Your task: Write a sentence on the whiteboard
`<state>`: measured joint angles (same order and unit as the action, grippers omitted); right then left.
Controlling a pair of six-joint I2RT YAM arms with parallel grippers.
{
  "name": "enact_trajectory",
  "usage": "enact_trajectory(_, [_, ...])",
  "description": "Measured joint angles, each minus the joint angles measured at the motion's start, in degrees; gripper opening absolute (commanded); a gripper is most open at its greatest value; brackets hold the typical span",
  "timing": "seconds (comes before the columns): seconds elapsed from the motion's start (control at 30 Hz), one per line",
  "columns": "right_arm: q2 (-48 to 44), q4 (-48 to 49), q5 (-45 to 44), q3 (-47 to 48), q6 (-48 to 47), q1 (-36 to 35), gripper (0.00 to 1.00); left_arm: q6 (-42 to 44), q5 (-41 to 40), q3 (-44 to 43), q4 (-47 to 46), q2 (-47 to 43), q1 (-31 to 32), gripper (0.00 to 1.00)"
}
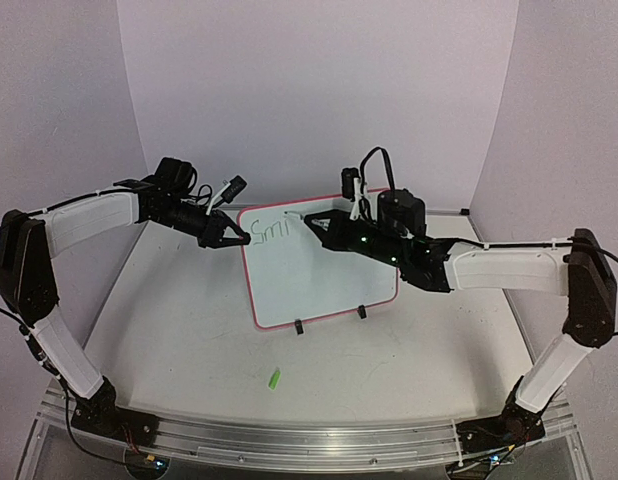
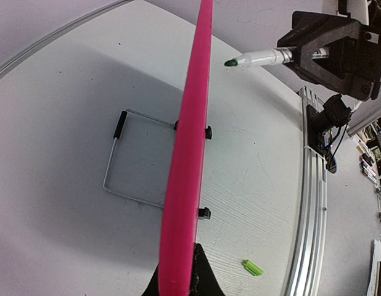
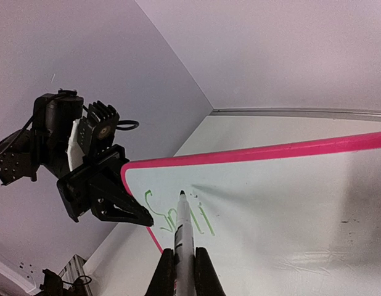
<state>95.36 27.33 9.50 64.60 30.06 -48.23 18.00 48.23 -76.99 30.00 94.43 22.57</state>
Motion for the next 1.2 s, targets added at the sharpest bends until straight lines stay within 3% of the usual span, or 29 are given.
enact_trajectory(1.2, [0.5,-1.41,-3.68,1.64,-0.5,0.26,0.0,-0.04,-0.13,-0.02,0.02,0.0,-0.02,0.0])
